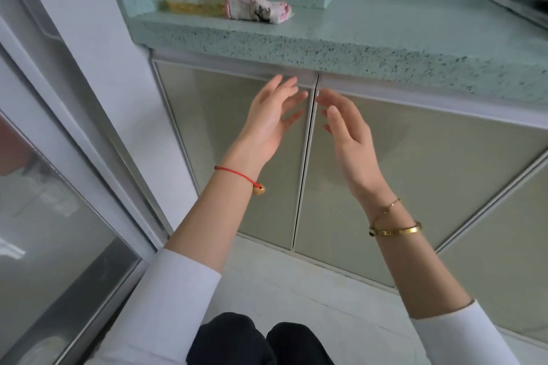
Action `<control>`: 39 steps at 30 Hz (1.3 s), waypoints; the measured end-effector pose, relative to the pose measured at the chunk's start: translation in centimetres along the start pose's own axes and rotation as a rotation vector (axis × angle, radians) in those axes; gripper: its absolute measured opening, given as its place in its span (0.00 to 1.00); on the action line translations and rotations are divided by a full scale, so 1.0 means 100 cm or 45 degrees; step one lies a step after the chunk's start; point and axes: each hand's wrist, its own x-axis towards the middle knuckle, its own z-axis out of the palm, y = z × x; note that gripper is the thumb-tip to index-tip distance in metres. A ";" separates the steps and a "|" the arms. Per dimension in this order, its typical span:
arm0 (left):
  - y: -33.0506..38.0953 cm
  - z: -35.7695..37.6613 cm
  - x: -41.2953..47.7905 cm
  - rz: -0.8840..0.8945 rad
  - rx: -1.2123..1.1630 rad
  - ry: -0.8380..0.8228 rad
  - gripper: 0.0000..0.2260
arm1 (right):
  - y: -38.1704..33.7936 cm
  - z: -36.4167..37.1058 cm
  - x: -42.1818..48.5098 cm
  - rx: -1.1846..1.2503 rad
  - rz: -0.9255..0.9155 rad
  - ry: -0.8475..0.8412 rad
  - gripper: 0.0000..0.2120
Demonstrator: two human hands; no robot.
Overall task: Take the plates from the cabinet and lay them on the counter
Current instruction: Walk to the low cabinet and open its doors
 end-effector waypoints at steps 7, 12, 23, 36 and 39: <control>0.003 0.012 0.001 0.012 -0.209 -0.037 0.27 | 0.006 -0.010 0.001 -0.041 0.009 0.037 0.17; 0.003 0.010 0.001 0.004 -0.212 -0.051 0.26 | 0.006 -0.012 0.004 -0.070 0.016 0.058 0.17; 0.008 -0.020 -0.043 0.062 -0.253 -0.056 0.25 | 0.006 0.003 -0.010 -0.090 0.014 -0.061 0.20; -0.015 -0.071 -0.117 0.611 0.608 0.283 0.24 | -0.006 0.050 -0.046 0.093 -0.080 -0.274 0.09; -0.044 -0.088 -0.138 0.807 1.031 0.508 0.31 | -0.008 0.057 -0.051 0.143 -0.106 -0.334 0.12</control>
